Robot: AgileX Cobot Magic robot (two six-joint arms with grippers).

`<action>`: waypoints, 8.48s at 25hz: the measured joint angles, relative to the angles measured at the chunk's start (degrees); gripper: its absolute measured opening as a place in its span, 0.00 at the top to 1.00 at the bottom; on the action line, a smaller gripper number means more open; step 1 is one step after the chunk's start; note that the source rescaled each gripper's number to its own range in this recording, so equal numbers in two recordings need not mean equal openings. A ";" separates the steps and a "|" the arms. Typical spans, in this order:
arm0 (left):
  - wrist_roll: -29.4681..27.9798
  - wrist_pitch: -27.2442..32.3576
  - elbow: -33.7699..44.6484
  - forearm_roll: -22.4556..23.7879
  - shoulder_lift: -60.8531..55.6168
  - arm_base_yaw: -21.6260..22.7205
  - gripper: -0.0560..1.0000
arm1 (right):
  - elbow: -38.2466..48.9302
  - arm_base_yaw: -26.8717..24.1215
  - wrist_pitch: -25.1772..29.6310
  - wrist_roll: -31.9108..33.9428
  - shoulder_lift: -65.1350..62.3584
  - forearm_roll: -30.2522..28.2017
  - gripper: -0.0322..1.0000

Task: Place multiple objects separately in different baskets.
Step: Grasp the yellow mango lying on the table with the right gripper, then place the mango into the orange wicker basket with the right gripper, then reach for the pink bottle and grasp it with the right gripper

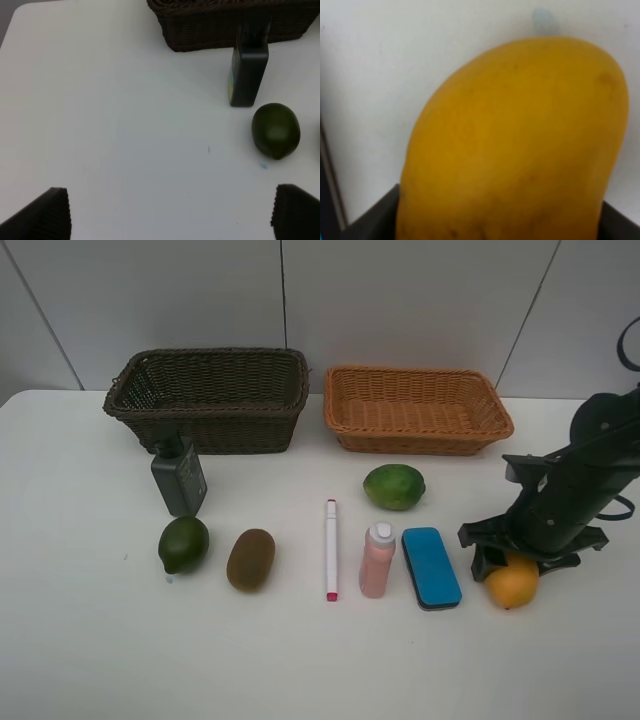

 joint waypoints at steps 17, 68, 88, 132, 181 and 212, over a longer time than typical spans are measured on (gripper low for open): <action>0.00 0.00 0.00 0.00 0.00 0.00 0.00 | -20.72 0.00 14.34 0.00 -12.79 -2.90 0.38; 0.00 0.00 0.00 0.00 0.00 0.00 0.00 | -51.86 -4.57 5.82 0.01 22.20 -7.04 0.38; 0.00 0.00 0.00 0.00 0.00 0.00 0.00 | -54.43 -4.57 8.81 -0.50 22.20 -7.78 0.25; 0.00 0.00 0.00 0.00 0.00 0.00 0.00 | -51.64 3.16 38.80 3.48 -1.18 -3.67 0.00; 0.00 0.00 0.00 0.00 0.00 0.00 0.00 | -13.48 16.68 14.94 10.30 2.08 5.05 0.00; 0.00 0.00 0.00 0.00 0.00 0.00 0.00 | -13.48 14.48 13.57 10.30 1.32 4.98 0.00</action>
